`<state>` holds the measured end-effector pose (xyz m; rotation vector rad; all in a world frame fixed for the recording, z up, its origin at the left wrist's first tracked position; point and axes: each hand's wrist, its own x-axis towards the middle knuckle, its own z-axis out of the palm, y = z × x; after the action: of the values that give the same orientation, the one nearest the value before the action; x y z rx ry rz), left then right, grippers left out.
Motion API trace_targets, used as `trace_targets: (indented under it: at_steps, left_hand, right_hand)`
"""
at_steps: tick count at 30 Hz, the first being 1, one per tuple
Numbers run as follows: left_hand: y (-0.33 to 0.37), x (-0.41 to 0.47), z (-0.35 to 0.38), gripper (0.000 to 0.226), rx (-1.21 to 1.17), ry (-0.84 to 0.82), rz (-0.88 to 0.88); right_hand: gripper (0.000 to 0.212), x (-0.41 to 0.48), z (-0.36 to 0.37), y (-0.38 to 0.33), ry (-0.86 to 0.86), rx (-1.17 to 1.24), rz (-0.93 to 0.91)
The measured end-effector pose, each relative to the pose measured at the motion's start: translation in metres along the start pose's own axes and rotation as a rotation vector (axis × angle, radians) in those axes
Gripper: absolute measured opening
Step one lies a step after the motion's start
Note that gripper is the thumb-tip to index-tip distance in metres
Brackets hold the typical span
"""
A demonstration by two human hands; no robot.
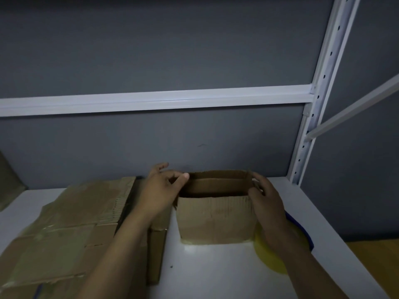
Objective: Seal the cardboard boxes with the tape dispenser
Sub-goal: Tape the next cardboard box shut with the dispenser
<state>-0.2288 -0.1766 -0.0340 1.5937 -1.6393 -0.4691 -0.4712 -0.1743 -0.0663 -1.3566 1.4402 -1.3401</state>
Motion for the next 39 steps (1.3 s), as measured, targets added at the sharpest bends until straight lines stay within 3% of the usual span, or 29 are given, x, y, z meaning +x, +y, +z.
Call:
trace_targets:
  at_steps: [2,5,7,10,12,16,19,23,28,34,39]
  left_hand:
    - [0.001,0.015,0.0,0.017,0.159,-0.098,-0.027]
    - [0.004,0.031,0.005,0.049,0.272,-0.198,-0.07]
    - [0.005,0.035,0.009,0.06,0.262,-0.223,-0.084]
    - [0.004,0.031,0.01,0.088,0.142,-0.272,-0.091]
    - [0.004,0.019,0.008,0.1,0.026,-0.297,-0.057]
    - [-0.003,-0.012,0.021,0.109,-0.214,-0.207,-0.029]
    - [-0.015,-0.024,0.041,0.104,-0.297,-0.15,-0.094]
    - [-0.02,-0.026,0.049,0.117,-0.333,-0.121,-0.128]
    - [-0.005,-0.017,0.044,0.108,-0.333,-0.053,-0.123]
    - [0.018,-0.019,0.013,0.078,-0.345,0.121,-0.068]
    - [0.008,-0.039,-0.042,0.11,-0.311,0.17,-0.029]
  right_hand:
    - [0.041,-0.001,0.0,-0.001,-0.005,-0.015,-0.014]
    - [0.039,0.0,-0.002,-0.002,-0.045,-0.008,-0.018]
    - [0.042,-0.002,-0.005,-0.001,-0.127,-0.001,-0.021]
    - [0.069,-0.005,-0.012,0.001,-0.289,0.007,-0.014]
    - [0.071,-0.004,-0.013,0.005,-0.335,0.018,-0.012]
    - [0.069,0.005,-0.01,0.013,-0.341,-0.054,-0.059]
    - [0.067,0.008,-0.007,0.014,-0.318,-0.095,-0.093]
    - [0.089,0.012,-0.006,0.022,-0.294,-0.053,-0.048]
    - [0.075,0.024,-0.003,0.004,-0.101,-0.048,-0.024]
    - [0.059,0.031,0.004,-0.041,-0.161,0.029,-0.11]
    - [0.043,0.01,0.025,-0.069,-0.306,0.218,-0.176]
